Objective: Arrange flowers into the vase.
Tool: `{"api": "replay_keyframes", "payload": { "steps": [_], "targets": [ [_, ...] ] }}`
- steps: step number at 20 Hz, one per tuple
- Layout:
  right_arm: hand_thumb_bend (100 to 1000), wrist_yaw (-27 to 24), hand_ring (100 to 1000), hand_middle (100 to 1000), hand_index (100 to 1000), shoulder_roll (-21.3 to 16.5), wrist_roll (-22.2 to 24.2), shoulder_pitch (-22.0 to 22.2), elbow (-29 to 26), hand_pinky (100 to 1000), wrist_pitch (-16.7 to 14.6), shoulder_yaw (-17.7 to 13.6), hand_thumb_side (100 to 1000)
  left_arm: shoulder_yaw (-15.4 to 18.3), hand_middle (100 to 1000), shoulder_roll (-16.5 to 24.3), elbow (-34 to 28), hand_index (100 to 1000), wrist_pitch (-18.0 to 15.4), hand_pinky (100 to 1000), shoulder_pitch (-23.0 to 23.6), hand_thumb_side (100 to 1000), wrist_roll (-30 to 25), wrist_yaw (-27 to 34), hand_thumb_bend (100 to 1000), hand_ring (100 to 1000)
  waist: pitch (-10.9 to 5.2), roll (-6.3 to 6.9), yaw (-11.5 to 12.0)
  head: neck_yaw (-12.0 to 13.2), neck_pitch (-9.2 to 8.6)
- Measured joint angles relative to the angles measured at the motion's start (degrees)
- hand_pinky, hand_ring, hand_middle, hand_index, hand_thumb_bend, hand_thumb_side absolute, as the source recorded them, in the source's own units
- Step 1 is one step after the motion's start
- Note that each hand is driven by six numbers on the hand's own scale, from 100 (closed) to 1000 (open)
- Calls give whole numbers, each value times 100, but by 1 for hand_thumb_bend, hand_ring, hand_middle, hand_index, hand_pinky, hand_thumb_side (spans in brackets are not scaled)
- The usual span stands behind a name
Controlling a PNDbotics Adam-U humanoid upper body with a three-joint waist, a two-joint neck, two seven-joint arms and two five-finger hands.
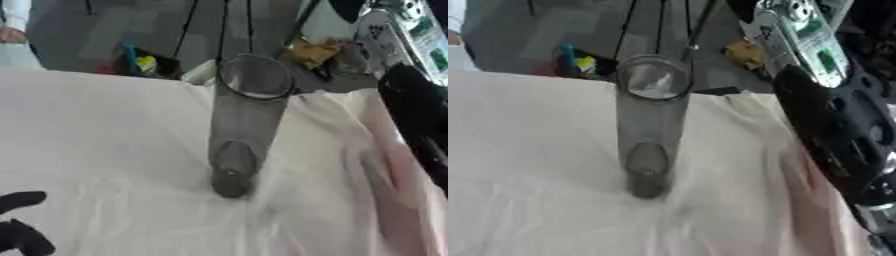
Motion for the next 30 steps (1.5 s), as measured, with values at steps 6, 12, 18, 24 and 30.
{"api": "replay_keyframes", "payload": {
  "steps": [6, 12, 18, 24, 30],
  "targets": [
    [100, 2, 311, 100, 100, 0, 9, 11, -31, 100, 42, -6, 684, 0, 850, 0, 0, 764, 16, 410, -10, 1000, -16, -20, 100, 579, 6, -35, 16, -14, -1],
    [100, 7, 320, 100, 100, 16, 5, 12, -34, 100, 53, -63, 675, -1, 852, -1, 0, 763, 20, 409, -20, 1000, -26, -57, 100, 579, 13, -91, 84, -42, -28],
    [100, 70, 328, 100, 100, -59, -121, 11, -100, 100, -230, -99, 659, -1, 853, -1, 0, 763, 43, 410, -20, 1000, -54, -110, 100, 580, 30, -148, 36, -38, -27],
    [100, -10, 320, 100, 100, -147, -251, -18, -117, 100, -347, -98, 655, -1, 851, 2, 0, 763, 76, 412, -8, 1000, -75, -109, 100, 581, 23, -152, -49, -15, 25],
    [100, -254, 305, 100, 100, -141, -328, -111, -116, 100, -199, -61, 662, -1, 849, 44, 0, 763, 128, 414, 17, 1000, -73, -42, 100, 581, -160, -152, -104, -18, 132]
  ]
}}
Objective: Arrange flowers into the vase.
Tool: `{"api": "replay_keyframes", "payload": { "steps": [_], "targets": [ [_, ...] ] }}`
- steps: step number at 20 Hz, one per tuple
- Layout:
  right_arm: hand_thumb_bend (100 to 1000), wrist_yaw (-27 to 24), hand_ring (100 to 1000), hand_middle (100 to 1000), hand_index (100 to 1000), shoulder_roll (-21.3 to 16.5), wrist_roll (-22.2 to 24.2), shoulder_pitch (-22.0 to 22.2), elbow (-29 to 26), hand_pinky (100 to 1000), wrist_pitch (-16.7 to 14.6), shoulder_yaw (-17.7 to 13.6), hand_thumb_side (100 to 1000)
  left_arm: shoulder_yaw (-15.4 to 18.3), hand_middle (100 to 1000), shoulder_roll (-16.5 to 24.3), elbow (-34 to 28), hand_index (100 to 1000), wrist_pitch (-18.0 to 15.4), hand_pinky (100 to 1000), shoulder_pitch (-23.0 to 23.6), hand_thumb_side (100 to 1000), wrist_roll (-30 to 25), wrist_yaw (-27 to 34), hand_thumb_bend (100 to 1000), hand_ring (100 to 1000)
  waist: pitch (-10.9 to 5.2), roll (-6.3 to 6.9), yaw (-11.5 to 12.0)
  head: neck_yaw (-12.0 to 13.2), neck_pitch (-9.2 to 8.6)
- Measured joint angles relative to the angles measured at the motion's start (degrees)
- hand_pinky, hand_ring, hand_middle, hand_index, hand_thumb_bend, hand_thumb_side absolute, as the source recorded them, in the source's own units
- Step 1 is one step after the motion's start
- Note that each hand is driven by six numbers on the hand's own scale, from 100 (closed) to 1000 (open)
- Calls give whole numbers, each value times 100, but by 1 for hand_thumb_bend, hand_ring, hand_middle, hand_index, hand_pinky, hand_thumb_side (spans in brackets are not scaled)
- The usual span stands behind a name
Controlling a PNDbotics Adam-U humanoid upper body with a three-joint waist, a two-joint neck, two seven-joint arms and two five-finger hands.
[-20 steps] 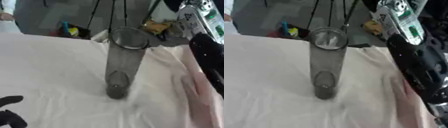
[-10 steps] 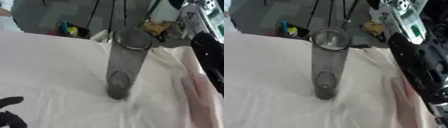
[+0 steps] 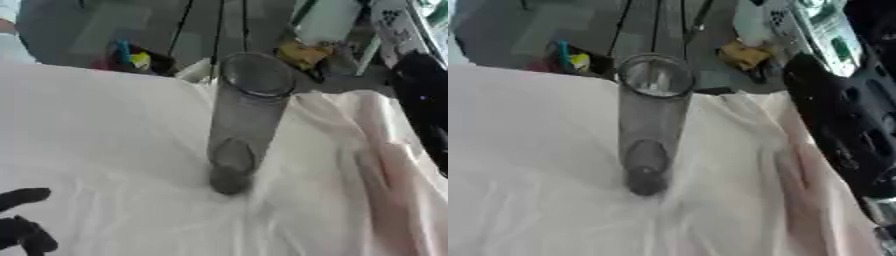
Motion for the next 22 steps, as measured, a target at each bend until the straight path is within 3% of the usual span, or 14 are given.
{"api": "replay_keyframes", "payload": {
  "steps": [10, 22],
  "targets": [
    [100, -385, 292, 100, 100, 114, -133, -86, -5, 100, 415, 68, 671, 0, 847, 3, 0, 763, 75, 415, 22, 1000, 1, 85, 100, 581, -151, 0, -51, 28, 98],
    [100, -497, 288, 100, 100, 180, -296, -87, -79, 100, 859, 139, 685, 0, 845, 3, 0, 762, 139, 416, 24, 994, 1, 156, 100, 582, -297, 1, -84, 81, 149]
  ]
}}
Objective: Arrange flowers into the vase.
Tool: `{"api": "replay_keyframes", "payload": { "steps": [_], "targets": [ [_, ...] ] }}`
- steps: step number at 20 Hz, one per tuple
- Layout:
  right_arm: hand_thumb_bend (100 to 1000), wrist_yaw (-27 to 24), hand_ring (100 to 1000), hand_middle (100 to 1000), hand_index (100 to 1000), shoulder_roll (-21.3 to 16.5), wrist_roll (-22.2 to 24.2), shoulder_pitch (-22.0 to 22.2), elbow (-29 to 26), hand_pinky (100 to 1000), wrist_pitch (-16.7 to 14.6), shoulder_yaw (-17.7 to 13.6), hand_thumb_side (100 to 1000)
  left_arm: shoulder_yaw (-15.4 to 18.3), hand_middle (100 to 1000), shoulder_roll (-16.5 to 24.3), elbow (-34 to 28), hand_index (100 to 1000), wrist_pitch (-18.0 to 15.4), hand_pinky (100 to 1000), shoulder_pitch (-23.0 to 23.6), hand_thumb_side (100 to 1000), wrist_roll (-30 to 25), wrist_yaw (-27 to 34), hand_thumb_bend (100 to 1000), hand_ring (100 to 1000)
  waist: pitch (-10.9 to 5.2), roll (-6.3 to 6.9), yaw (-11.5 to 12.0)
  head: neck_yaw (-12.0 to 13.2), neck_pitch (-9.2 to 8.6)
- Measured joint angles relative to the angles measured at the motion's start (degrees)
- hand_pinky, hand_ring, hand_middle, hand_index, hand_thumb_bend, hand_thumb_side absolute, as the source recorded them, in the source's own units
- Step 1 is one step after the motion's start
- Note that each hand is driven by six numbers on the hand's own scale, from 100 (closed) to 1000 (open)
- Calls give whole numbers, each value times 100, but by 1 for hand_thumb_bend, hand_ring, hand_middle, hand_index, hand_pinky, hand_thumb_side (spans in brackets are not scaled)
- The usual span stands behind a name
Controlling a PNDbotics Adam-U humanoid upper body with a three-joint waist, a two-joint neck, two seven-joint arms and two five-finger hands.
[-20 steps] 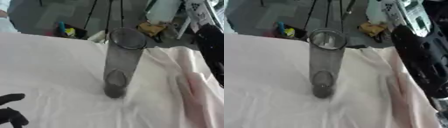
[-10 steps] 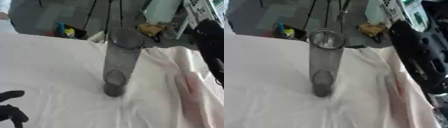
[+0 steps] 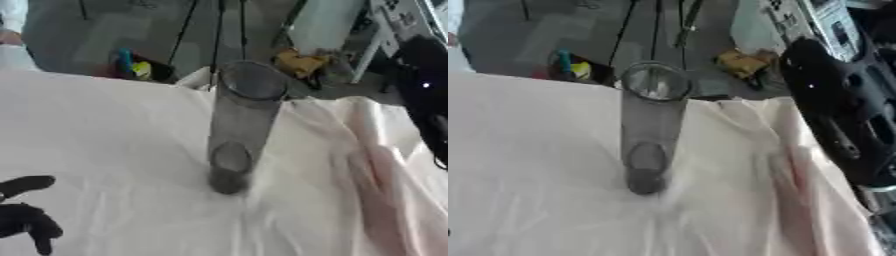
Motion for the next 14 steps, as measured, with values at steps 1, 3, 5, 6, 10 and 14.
{"api": "replay_keyframes", "payload": {
  "steps": [1, 3, 5, 6, 10, 14],
  "targets": [
    [100, -5, 288, 100, 100, 21, -12, 0, -3, 100, 29, 0, 686, 0, 845, 0, 0, 762, 8, 416, 0, 994, 1, 13, 100, 582, -10, 1, 0, 0, 1],
    [100, -22, 287, 100, 100, 51, -37, 0, -15, 100, 80, 0, 687, 0, 845, 0, 0, 762, 16, 416, 0, 994, 4, 35, 100, 582, -20, 1, 0, 0, 3],
    [100, -28, 286, 100, 100, 85, -46, 0, -21, 100, 129, 1, 689, 0, 845, 0, 0, 762, 25, 415, 0, 994, 7, 41, 100, 582, -39, 1, 7, 0, 5],
    [100, -28, 284, 100, 100, 94, -48, 0, -28, 100, 153, 1, 690, 0, 845, 0, 0, 762, 28, 416, 0, 994, 4, 43, 100, 582, -49, 1, 10, -1, 6],
    [100, -31, 281, 100, 100, 154, -51, 1, -29, 100, 223, 1, 695, 0, 845, 0, 0, 765, 45, 415, 0, 994, -12, 63, 100, 582, -55, 1, 16, -1, 20],
    [100, -31, 280, 100, 100, 229, -42, 5, -29, 100, 301, 1, 697, -1, 846, 0, 0, 766, 55, 415, 0, 995, -22, 71, 100, 582, -56, 1, 28, -1, 27]
  ]
}}
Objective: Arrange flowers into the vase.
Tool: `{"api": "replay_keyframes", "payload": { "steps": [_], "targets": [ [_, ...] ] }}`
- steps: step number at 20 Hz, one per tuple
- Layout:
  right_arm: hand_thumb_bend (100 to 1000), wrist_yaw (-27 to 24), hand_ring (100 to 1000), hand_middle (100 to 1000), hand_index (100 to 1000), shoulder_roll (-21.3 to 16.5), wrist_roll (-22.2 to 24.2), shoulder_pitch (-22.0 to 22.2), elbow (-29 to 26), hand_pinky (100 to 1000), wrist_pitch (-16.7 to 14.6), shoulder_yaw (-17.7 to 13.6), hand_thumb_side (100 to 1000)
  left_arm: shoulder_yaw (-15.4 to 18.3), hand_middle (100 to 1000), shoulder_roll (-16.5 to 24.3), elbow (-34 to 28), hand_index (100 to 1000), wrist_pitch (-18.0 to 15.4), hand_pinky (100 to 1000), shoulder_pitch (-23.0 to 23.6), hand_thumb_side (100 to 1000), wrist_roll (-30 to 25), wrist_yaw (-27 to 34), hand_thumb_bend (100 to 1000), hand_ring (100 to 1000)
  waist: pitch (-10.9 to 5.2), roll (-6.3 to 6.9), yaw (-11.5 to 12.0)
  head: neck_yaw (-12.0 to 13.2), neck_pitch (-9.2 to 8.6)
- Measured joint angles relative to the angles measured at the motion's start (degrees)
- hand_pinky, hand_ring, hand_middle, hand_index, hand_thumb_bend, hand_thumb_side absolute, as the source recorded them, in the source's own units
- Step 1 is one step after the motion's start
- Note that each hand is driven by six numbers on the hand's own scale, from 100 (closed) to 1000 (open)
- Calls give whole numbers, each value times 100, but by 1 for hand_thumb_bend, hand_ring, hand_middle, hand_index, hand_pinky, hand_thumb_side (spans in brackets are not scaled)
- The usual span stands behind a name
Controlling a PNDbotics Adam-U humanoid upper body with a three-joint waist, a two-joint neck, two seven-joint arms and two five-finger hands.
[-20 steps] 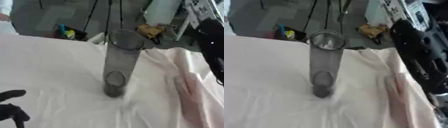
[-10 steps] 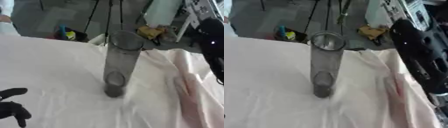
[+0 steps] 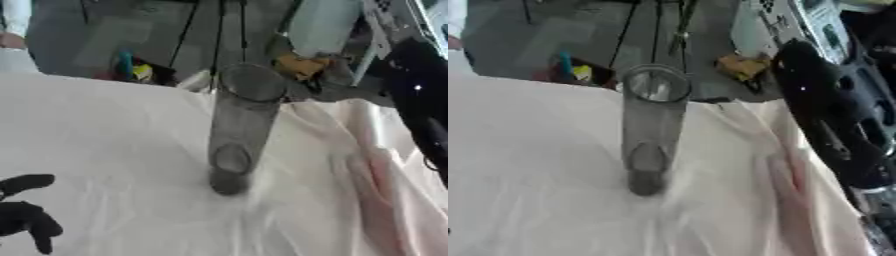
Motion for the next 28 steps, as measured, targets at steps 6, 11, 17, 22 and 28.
{"api": "replay_keyframes", "payload": {
  "steps": [6, 11, 17, 22, 28],
  "targets": [
    [100, 12, 283, 100, 100, 48, 40, 64, 0, 100, 63, 1, 707, 0, 847, 0, 0, 767, 17, 414, -2, 999, -17, 7, 100, 583, 0, -2, 26, 1, 4],
    [100, 71, 282, 100, 100, 105, 99, 106, 0, 100, 120, 1, 712, -2, 848, -1, 0, 766, 30, 413, -4, 1000, -30, 7, 100, 583, 0, -2, 48, 11, 18],
    [100, 131, 277, 100, 100, 156, 161, 160, 1, 100, 181, 2, 718, -20, 849, -2, 0, 766, 42, 412, -8, 1000, -42, -6, 100, 583, 0, -2, 75, 28, 18],
    [100, 146, 273, 100, 100, 173, 214, 208, 23, 100, 235, 0, 726, -28, 851, -3, 0, 765, 44, 411, -12, 1000, -44, -35, 100, 584, 4, -2, 97, 42, 19],
    [100, 148, 264, 100, 100, 201, 248, 258, 35, 100, 269, -4, 735, -29, 852, -4, 0, 764, 52, 410, -26, 1000, -53, -45, 100, 584, 6, -2, 119, 47, 19]
  ]
}}
